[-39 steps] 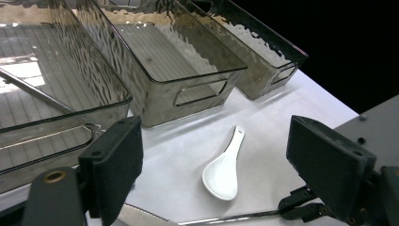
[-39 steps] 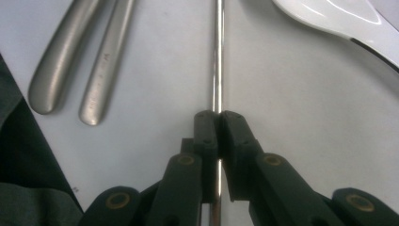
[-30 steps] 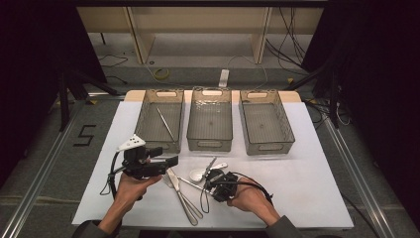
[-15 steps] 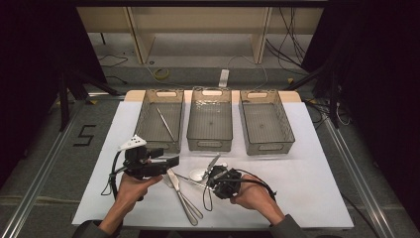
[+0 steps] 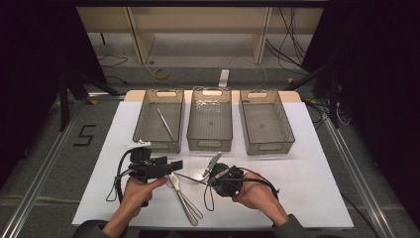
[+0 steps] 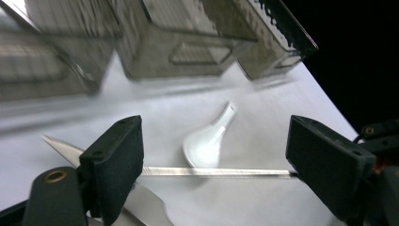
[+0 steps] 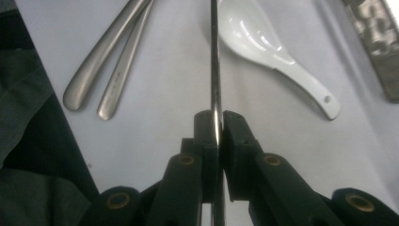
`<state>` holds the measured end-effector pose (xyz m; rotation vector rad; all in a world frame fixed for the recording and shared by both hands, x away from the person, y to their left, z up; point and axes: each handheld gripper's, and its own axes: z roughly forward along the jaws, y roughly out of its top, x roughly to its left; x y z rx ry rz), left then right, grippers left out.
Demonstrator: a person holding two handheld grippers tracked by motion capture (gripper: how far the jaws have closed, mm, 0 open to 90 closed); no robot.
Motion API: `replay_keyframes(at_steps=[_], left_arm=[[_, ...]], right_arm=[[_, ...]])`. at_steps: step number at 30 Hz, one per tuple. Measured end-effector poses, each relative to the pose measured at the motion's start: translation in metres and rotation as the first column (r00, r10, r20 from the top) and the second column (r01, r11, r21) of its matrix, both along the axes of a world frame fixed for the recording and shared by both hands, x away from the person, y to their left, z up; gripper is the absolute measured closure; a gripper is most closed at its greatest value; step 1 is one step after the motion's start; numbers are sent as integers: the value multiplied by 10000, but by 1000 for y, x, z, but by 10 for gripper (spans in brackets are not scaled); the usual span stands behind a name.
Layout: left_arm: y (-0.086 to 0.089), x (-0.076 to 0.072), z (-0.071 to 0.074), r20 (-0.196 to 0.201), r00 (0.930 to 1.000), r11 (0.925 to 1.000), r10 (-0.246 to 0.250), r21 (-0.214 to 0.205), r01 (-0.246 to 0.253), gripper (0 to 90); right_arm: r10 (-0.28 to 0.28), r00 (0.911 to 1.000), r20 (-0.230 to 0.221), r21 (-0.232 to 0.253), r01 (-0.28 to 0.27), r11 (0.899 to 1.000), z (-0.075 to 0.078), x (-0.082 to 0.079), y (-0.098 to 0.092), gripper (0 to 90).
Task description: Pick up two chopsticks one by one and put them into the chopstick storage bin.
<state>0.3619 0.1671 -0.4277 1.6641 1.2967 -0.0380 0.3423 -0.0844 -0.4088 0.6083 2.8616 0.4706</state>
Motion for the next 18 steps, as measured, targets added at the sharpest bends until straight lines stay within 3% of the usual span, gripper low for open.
replay_keyframes(at_steps=[3, 6, 10, 14, 18], left_arm=[[-8, -2, -5, -626, 9980, 9991, -120, -419, 94, 194], [-16, -5, -8, -876, 9958, 9989, -248, -417, 212, 194], [-22, -6, -14, -1516, 9878, 9955, -345, -922, 206, 193], [-22, -6, -17, -1731, 9846, 9927, -247, -1201, 37, 193], [-22, -6, -20, -2015, 9795, 9853, -74, -1684, -272, 194]], right_arm=[[-76, 9997, 217, 112, 74, 9999, 5, -1, -1, 858], [-164, 9992, 362, 173, 158, 9997, 9, -3, -2, 857], [-161, 9984, 551, 309, 144, 9994, 16, -3, -5, 857], [-410, 9965, 729, 461, 377, 9982, 21, -3, -7, 857], [-428, 9946, 947, 662, 366, 9971, 26, -3, -9, 857]])
